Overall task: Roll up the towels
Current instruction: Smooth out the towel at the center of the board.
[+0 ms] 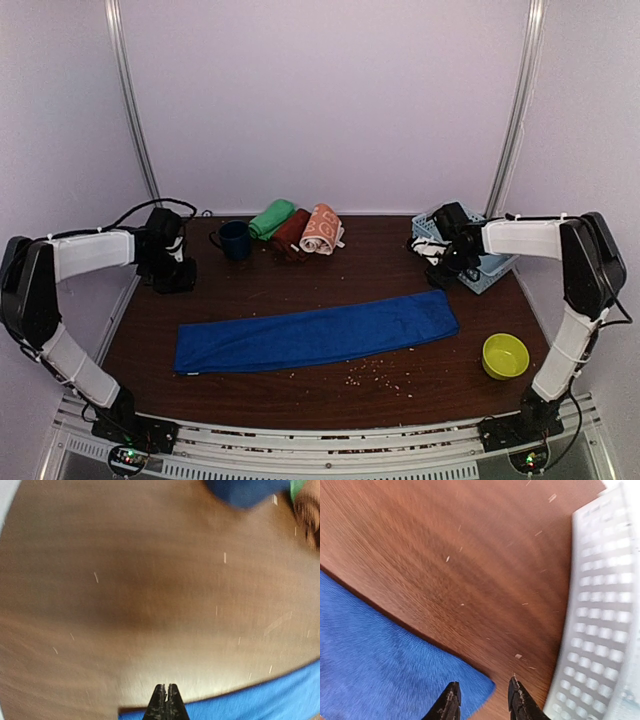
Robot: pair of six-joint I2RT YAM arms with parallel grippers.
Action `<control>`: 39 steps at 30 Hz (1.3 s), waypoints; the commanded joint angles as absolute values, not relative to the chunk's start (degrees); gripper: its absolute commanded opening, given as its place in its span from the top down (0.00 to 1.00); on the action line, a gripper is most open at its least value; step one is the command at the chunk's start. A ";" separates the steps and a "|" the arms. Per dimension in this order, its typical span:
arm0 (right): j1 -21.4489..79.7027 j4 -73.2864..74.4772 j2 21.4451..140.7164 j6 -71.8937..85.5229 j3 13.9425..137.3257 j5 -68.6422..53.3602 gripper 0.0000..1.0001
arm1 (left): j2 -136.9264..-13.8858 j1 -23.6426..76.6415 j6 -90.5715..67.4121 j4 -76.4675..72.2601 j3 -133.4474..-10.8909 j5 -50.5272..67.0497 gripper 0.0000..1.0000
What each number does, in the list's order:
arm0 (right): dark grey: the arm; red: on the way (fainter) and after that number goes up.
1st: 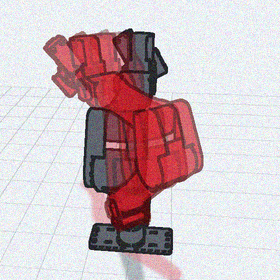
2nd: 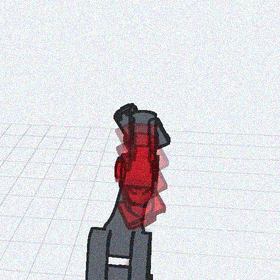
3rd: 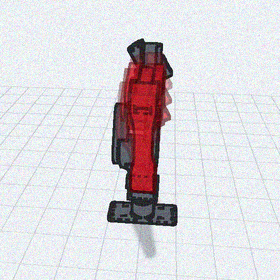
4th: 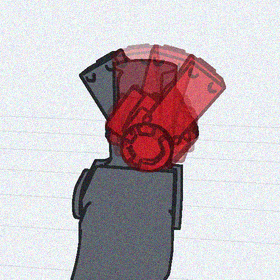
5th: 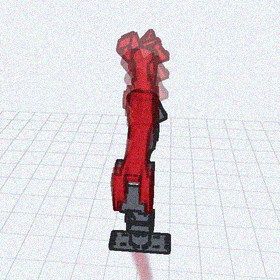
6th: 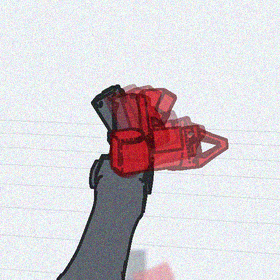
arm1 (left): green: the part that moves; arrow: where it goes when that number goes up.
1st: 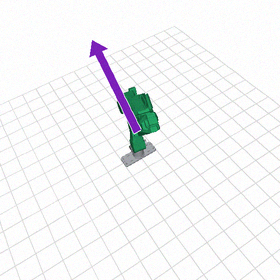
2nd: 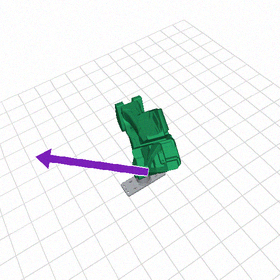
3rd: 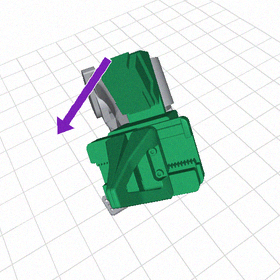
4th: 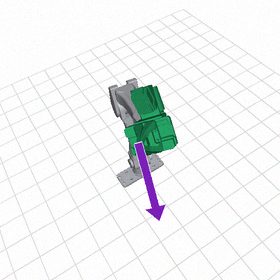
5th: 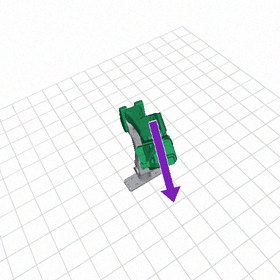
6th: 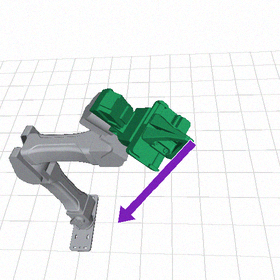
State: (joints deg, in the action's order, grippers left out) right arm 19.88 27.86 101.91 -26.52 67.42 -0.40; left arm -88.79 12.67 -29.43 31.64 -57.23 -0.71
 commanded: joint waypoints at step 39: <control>17.99 38.76 96.53 -22.51 63.28 -3.81 0.62 | -82.80 13.10 -26.60 32.02 -49.33 -0.11 1.00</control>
